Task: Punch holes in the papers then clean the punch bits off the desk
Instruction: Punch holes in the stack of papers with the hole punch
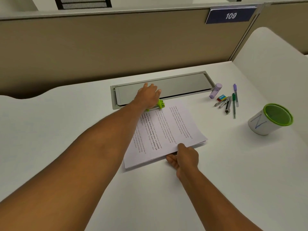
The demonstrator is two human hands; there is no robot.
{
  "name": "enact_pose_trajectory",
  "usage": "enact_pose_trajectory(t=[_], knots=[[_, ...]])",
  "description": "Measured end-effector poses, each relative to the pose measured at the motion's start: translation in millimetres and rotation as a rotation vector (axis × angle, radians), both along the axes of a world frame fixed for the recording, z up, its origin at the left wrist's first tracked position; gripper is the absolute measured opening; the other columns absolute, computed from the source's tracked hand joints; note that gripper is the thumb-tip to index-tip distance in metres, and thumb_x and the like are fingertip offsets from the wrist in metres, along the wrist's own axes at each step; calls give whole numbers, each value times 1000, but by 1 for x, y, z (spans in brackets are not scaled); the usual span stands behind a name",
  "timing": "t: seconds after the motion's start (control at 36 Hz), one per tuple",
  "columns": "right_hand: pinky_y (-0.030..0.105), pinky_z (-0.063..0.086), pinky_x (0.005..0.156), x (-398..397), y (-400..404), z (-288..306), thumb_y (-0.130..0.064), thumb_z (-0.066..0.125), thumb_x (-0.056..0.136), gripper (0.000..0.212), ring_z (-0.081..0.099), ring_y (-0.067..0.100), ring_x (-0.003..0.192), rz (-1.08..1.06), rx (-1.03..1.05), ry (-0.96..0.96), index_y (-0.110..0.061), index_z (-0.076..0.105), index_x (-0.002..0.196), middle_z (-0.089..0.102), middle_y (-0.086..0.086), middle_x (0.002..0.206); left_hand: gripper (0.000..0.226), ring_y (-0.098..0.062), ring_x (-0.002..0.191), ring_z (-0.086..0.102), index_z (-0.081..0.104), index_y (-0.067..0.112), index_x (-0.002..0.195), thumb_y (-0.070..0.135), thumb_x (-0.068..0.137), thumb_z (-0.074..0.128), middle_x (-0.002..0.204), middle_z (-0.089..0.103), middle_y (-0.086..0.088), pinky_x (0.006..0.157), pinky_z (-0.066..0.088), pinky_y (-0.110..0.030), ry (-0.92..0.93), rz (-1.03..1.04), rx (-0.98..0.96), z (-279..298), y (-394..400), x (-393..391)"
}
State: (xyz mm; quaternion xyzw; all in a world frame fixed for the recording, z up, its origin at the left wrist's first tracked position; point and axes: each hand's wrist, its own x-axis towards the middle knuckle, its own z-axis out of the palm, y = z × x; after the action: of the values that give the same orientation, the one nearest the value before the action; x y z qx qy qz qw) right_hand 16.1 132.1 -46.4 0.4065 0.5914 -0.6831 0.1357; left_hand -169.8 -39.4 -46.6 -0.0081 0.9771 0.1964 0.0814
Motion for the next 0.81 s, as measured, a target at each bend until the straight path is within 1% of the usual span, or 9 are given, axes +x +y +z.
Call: enact_pose_trajectory(t=[0.06,0.19,0.33,0.42,0.53,0.61,0.67,0.75,0.81], knots=[[38,62,61,-1,1,-1,-12,51,94,7,67,24,59,39,6,-10,-16,57,96,69,14,91,56,-29,151,5,29,11,152,42,106,23,163,18,-8,120,14,-47,-24,2,0,-3,-1,-1],[34,58,58,-7,9,1,-20,51,92,22,68,28,59,173,0,-71,-9,59,110,72,20,89,64,-29,152,-3,23,13,154,52,103,19,164,11,-9,120,6,-51,-68,-25,-16,-9,-2,-2],[27,51,51,-10,34,8,-41,50,93,42,62,27,54,603,125,-248,-2,63,89,74,19,77,53,-34,151,0,24,10,153,36,107,22,163,13,-13,121,10,-51,-41,-36,-10,0,3,9],[25,49,49,-13,45,8,-43,51,91,45,63,26,51,716,284,-225,-1,65,82,74,16,69,50,-30,151,6,30,9,151,32,108,22,162,21,-10,120,14,-45,14,29,99,0,0,14],[26,51,60,-30,48,11,-38,49,86,39,63,21,53,934,758,57,-8,64,65,69,3,57,47,-28,147,25,44,14,145,34,107,26,154,40,-7,117,23,-42,73,74,204,-7,-14,23],[27,41,60,-56,39,14,-35,47,90,34,56,25,62,1028,1127,343,-12,49,65,56,0,61,40,-27,127,51,59,15,132,35,104,38,135,60,-8,104,40,-40,117,105,252,-5,-24,35],[28,41,61,-76,27,16,-32,44,95,27,55,25,67,1096,1234,526,-15,54,76,56,0,70,41,-27,122,54,59,14,132,37,103,41,133,61,-8,100,42,-40,122,106,254,-6,-30,43],[35,51,71,-107,8,20,-24,41,95,25,60,26,79,1224,1362,769,-14,64,99,67,4,90,47,-25,132,48,50,17,141,41,102,43,144,53,-6,108,39,-41,145,155,271,-13,-41,58],[38,50,75,-127,-5,22,-23,40,95,28,60,28,87,1278,1410,863,-16,64,109,67,7,97,48,-24,136,44,47,17,143,40,101,46,147,49,-5,112,36,-40,179,161,271,-19,-47,71]])
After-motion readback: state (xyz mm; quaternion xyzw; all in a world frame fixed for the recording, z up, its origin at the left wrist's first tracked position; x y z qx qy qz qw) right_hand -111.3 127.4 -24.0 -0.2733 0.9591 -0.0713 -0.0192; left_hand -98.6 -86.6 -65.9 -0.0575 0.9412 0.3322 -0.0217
